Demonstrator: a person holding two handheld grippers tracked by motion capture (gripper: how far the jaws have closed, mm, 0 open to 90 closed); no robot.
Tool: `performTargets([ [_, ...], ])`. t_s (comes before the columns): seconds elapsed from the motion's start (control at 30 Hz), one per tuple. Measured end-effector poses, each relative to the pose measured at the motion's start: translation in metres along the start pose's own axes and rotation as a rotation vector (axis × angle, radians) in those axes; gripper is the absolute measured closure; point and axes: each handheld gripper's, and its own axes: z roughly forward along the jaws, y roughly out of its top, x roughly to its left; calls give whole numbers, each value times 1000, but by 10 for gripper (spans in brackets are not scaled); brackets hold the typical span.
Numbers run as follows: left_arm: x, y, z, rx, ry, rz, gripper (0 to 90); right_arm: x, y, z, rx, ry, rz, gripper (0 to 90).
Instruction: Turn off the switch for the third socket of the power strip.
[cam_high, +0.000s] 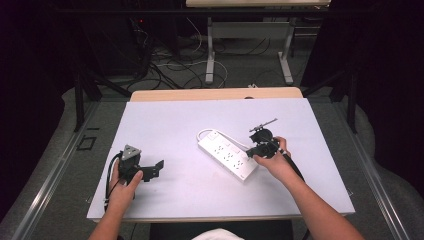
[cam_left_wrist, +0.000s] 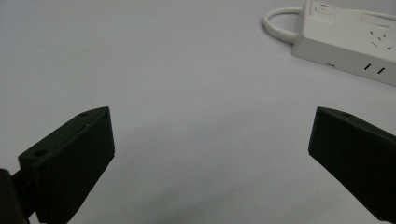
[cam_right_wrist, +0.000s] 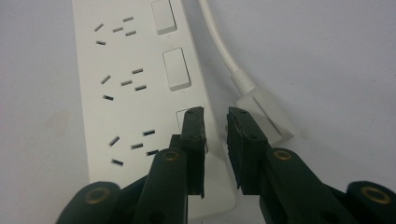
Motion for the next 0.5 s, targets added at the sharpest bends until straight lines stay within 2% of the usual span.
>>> performTargets([
  [0.13, 0, 0, 0, 0, 0, 0, 3, 1, 0, 4, 13, -6, 14, 797],
  [0.17, 0, 0, 0, 0, 0, 0, 3, 1, 0, 5, 24, -3, 18, 806],
  [0.2, 0, 0, 0, 1, 0, -2, 3, 0, 0, 6, 10, 10, 18, 809],
  [0.33, 0, 0, 0, 2, 1, -2, 3, 1, 0, 8, 34, 9, 26, 830],
  [0.4, 0, 0, 0, -1, 1, -2, 3, 1, 0, 8, 36, 9, 15, 839],
  [0.43, 0, 0, 0, -3, 3, -3, 3, 3, 0, 8, 32, 18, 35, 842],
  [0.5, 0, 0, 0, 3, 0, -2, 3, 3, 0, 8, 32, 19, 32, 848],
])
